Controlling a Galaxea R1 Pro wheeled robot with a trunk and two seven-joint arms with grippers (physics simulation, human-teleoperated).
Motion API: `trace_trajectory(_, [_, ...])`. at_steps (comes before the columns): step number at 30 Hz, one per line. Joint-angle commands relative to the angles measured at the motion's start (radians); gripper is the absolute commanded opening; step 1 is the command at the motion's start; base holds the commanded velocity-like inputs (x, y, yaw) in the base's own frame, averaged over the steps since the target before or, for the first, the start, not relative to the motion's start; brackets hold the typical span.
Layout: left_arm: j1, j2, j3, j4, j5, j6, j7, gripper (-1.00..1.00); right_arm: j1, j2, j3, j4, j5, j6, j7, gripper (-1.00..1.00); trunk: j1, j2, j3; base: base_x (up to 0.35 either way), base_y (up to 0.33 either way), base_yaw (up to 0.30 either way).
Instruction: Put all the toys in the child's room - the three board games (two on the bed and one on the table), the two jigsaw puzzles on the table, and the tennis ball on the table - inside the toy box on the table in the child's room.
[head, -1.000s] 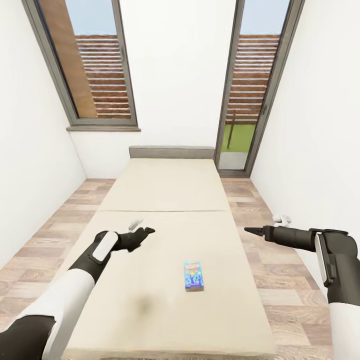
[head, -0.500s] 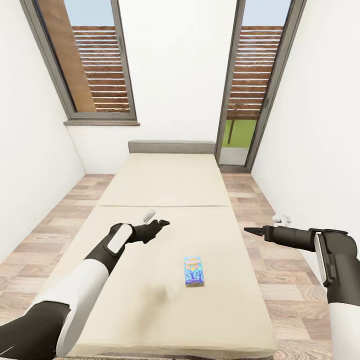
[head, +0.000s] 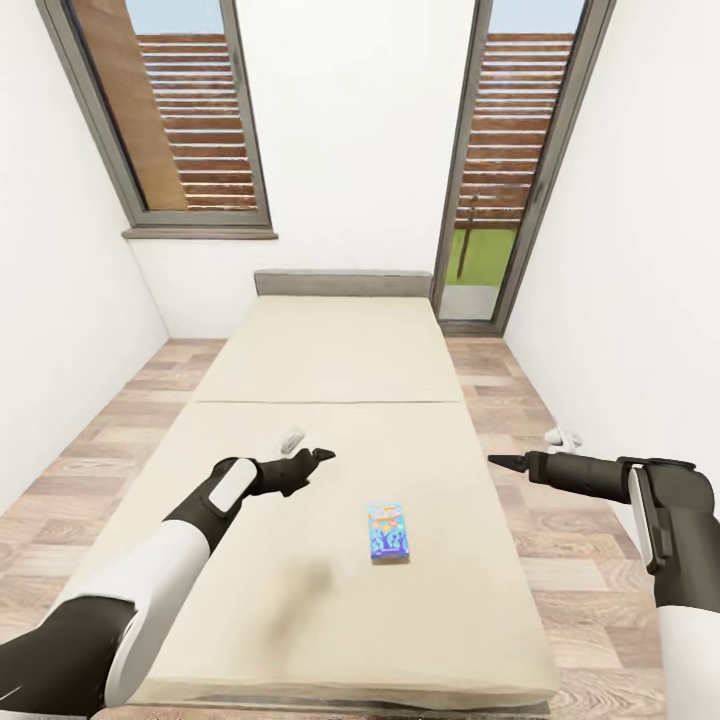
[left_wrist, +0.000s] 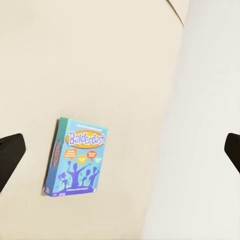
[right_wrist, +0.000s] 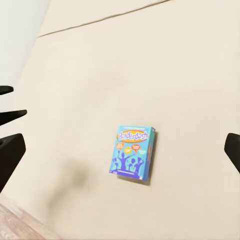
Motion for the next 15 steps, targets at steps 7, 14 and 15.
trace_trajectory(7, [-0.002, 0.007, -0.001, 0.02, -0.003, -0.001, -0.028, 1.0, -0.001, 0.0, -0.003, -0.001, 0.009, 0.005, 0.011, 1.0, 0.027, -0.05, -0.034, 0.0, 0.0, 0.0])
trace_trajectory(14, [-0.002, 0.011, -0.001, 0.026, -0.004, -0.002, -0.036, 1.0, -0.001, -0.001, -0.003, -0.002, 0.008, 0.005, 0.012, 1.0, 0.054, -0.099, -0.068, 0.0, 0.0, 0.0])
trace_trajectory(15, [-0.002, 0.011, -0.001, 0.026, -0.004, -0.002, -0.036, 1.0, -0.001, -0.001, -0.003, -0.002, 0.008, 0.005, 0.012, 1.0, 0.058, -0.106, -0.073, 0.0, 0.0, 0.0])
